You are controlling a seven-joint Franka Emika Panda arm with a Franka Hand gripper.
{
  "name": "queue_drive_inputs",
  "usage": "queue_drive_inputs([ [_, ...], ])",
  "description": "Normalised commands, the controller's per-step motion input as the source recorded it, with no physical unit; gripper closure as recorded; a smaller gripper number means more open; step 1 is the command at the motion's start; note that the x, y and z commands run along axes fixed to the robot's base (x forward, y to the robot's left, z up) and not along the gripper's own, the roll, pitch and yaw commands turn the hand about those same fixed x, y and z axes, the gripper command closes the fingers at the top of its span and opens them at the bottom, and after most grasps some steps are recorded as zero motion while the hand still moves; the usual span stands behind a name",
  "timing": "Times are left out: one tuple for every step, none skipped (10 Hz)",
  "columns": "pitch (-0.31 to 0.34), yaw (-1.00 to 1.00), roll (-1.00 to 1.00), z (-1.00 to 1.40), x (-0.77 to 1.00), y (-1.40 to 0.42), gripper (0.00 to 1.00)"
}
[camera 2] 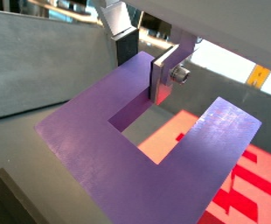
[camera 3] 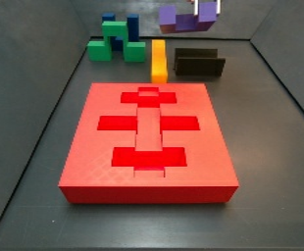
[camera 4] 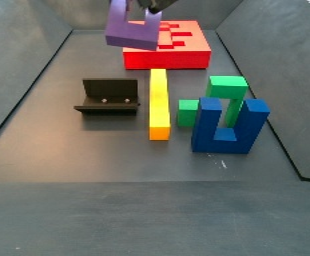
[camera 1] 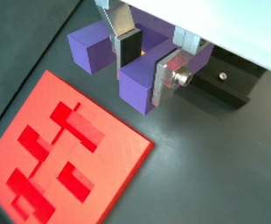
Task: Pick up the purple object. Move up. Place the purple object on the fixture. Regrasp the purple object. Move to above the board. Insert the purple object.
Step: Place the purple object on the fixture.
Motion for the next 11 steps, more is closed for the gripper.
queue_drive_inputs([
  [0.031,-0.09,-0.7,0.0,0.84,0.27,1.0],
  [0.0,-0.12,-0.74,0.0,0.79,0.28,1.0],
  [0.0,-0.13,-0.76,0.0,0.75,0.29,1.0],
  [0.0,-0.12,-0.78,0.0,0.74,0.32,1.0],
  [0.023,-0.06,-0.79,0.0,0.71,0.38,1.0],
  [0.271,-0.01,-0.48,-0.07,0.66,0.55,1.0],
  [0.48,0.0,0.03,-0.33,0.77,0.52,1.0],
  [0.606,0.07,0.55,-0.28,0.81,0.2,1.0],
  [0.597,0.05,0.56,-0.28,0.83,0.14,1.0],
  [0.537,0.0,0.35,-0.32,0.93,0.17,1.0],
  [0.497,0.0,0.31,-0.21,1.0,0.22,1.0],
])
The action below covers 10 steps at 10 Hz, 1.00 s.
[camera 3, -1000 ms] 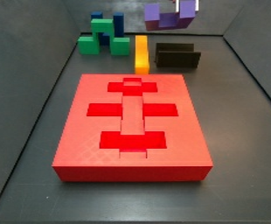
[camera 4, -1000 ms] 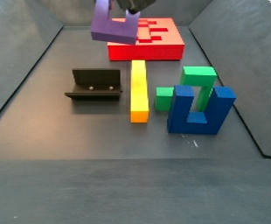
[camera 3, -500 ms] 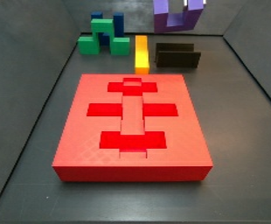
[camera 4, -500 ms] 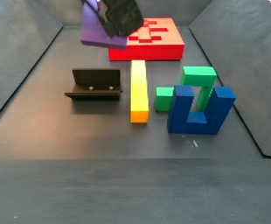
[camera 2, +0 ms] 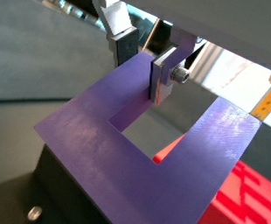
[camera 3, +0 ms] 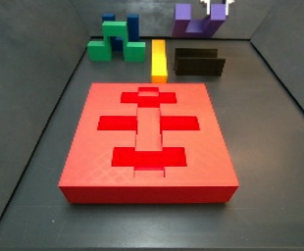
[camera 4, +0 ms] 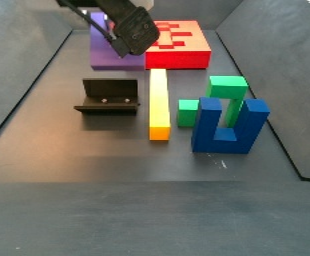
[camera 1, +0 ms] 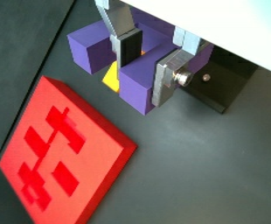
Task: Pick up the purple object. Move up. Place the purple object on the fixture. Regrasp the purple object. Move to above the board. Insert the purple object.
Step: Place the purple object on the fixture.
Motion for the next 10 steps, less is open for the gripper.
queue_drive_inputs([
  [0.32,0.0,0.07,-0.22,0.95,0.32,1.0],
  [0.16,0.0,0.0,-0.33,0.85,0.33,1.0],
  [0.0,0.0,0.0,-0.37,0.79,0.28,1.0],
  [-0.094,-0.06,-0.16,-0.28,0.59,0.09,1.0],
  [-0.277,-0.3,-0.52,-0.17,0.47,0.04,1.0],
  [-0.337,-0.3,-0.57,0.0,0.49,0.05,1.0],
  [-0.134,-0.24,-0.16,0.02,0.52,0.02,1.0],
  [0.031,-0.09,0.07,-0.13,0.39,0.04,1.0],
  [0.137,-0.04,0.12,-0.31,0.31,0.09,1.0],
  [0.02,-0.02,0.0,-0.37,0.34,0.09,1.0],
])
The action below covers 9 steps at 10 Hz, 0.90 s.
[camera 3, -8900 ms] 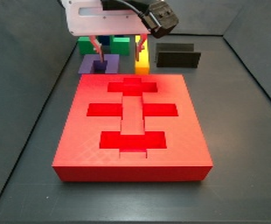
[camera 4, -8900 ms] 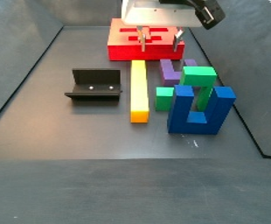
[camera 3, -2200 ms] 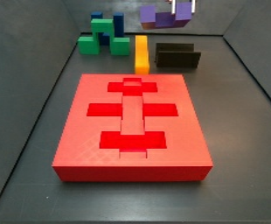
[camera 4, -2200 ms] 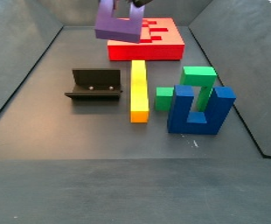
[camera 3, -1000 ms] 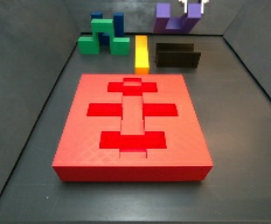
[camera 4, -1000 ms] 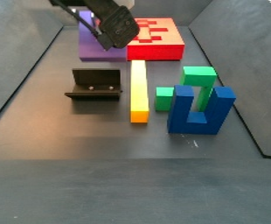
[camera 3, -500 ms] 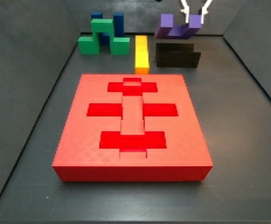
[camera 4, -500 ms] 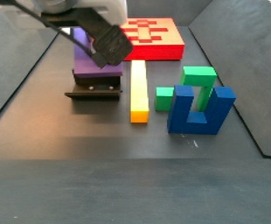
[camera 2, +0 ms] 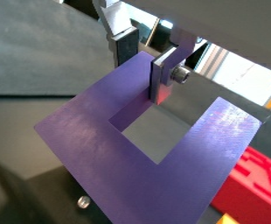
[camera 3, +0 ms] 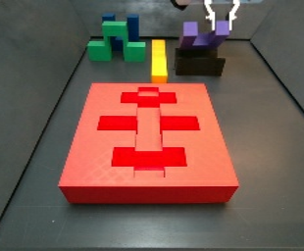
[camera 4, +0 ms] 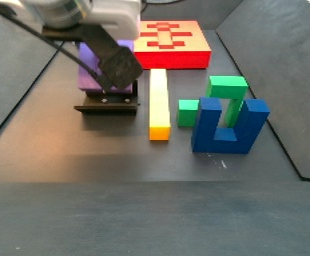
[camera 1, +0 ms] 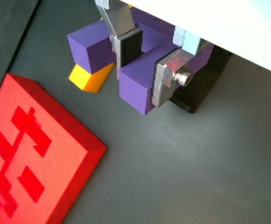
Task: Pick up the purple object. Move up. Place the purple object on the fixture. Regrasp the purple object. Move to above the board. Insert the purple object.
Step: Place the purple object on the fixture.
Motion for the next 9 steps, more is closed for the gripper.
queue_drive_inputs([
  [0.006,0.0,0.0,-0.23,0.2,0.04,1.0],
  [0.0,0.0,0.0,0.0,0.04,0.0,1.0],
  [-0.149,0.0,-0.01,-0.19,0.01,0.03,1.0],
  [-0.094,0.0,0.0,-0.28,0.16,0.05,1.0],
  [0.0,0.0,0.11,-0.24,0.21,0.04,1.0],
  [-0.006,0.0,0.12,-0.26,0.25,0.04,1.0],
  [0.0,0.0,0.11,-0.24,0.24,0.03,1.0],
  [-0.066,0.0,0.0,-0.09,0.0,0.0,1.0],
  [-0.069,0.0,0.0,-0.02,-0.12,0.0,1.0],
])
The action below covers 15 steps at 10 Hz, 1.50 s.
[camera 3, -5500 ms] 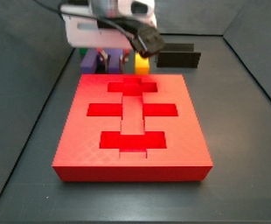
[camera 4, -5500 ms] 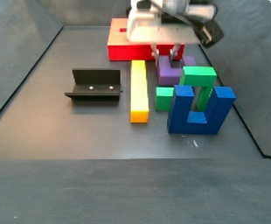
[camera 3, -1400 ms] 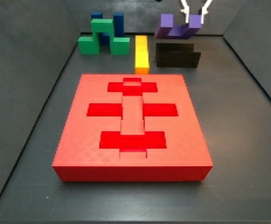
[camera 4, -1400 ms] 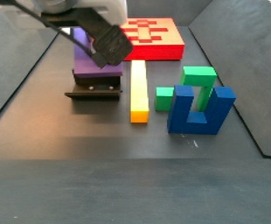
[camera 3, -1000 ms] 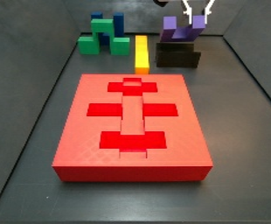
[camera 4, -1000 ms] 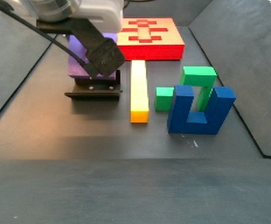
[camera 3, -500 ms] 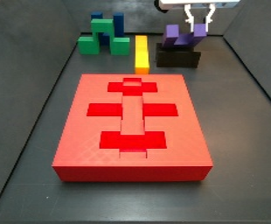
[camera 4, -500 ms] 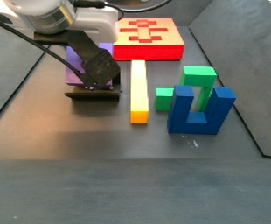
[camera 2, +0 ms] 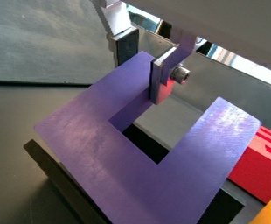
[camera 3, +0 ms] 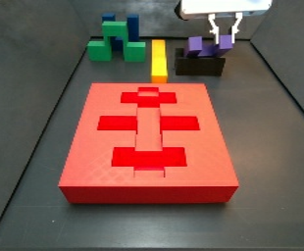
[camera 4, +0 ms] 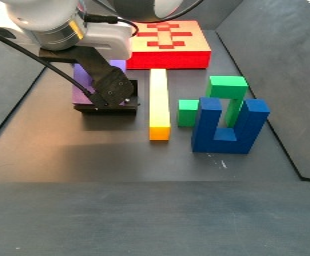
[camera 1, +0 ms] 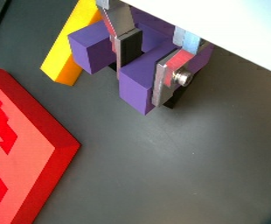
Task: Pick up the purple object. Move up. Place the purple object on the fixture. Regrasp the purple object. Move to above the board. Insert the purple object.
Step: Place the purple object on the fixture, then regrasp the purple object.
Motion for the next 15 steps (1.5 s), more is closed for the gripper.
queue_drive_inputs([
  [-0.023,0.0,0.0,0.0,-0.33,-0.05,1.0],
  [0.0,0.0,0.03,0.0,-0.35,0.0,1.0],
  [0.0,-0.02,0.1,-0.05,-0.27,0.0,1.0],
  [0.0,0.0,0.05,0.0,0.0,0.0,1.0],
  [0.123,-0.03,0.06,-0.03,0.22,0.0,1.0],
  [0.06,0.0,0.11,-0.1,0.27,0.0,1.0],
  [0.034,0.0,0.13,-0.11,0.16,0.0,1.0],
  [0.054,0.0,0.12,-0.02,0.0,0.0,1.0],
  [0.0,0.0,0.01,0.0,0.0,0.0,1.0],
  [0.0,0.0,0.01,0.0,0.0,0.0,1.0],
  [0.0,0.0,0.0,0.0,0.0,0.0,0.0],
  [0.0,0.0,0.03,0.0,0.0,-0.03,0.0],
  [0.006,0.0,0.03,0.0,0.07,0.0,0.0],
  [0.0,0.0,0.04,0.06,0.16,0.0,0.0],
  [0.0,0.0,0.12,0.22,0.17,0.0,0.0],
])
